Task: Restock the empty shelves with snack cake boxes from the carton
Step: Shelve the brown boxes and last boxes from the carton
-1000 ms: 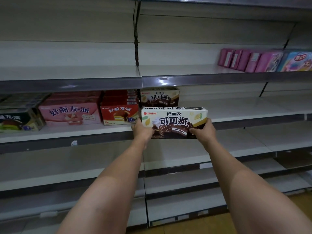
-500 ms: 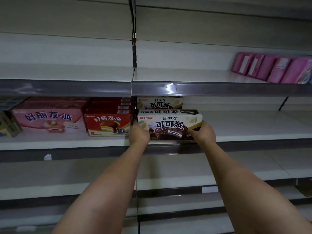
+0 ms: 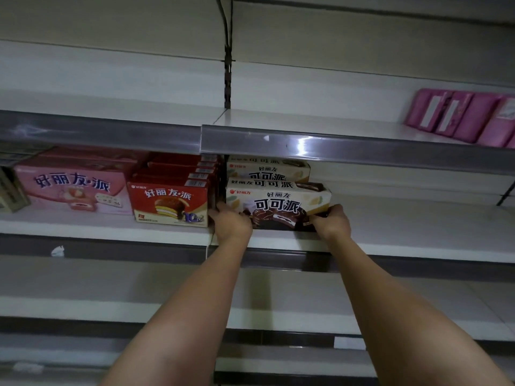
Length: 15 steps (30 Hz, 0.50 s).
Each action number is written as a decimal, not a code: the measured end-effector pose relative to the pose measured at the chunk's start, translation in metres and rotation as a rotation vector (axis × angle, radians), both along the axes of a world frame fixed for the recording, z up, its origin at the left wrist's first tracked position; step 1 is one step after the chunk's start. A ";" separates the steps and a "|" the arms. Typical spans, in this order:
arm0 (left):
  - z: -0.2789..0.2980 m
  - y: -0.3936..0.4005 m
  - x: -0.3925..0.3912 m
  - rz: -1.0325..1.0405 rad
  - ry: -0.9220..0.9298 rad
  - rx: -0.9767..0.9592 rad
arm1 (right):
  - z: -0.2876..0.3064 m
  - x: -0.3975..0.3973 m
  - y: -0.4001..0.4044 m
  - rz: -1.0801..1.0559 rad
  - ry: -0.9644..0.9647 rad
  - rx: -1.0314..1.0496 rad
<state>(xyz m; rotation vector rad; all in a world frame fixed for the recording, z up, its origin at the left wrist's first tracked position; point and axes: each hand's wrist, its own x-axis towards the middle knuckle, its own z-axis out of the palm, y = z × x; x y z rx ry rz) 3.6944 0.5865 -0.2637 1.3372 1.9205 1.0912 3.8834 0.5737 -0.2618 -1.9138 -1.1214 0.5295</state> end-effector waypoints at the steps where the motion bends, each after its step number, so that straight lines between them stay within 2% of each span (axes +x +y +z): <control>1: 0.000 0.004 0.002 0.006 -0.033 0.000 | 0.001 0.000 0.003 -0.001 0.033 0.000; 6: 0.001 0.032 0.012 0.030 -0.052 -0.061 | -0.001 0.000 0.027 0.042 0.121 0.032; 10: -0.005 0.051 0.014 0.020 -0.066 -0.025 | -0.004 0.000 0.041 0.050 0.146 0.053; 15: -0.010 0.063 0.019 0.014 -0.173 0.054 | -0.002 -0.006 0.050 0.079 0.256 0.069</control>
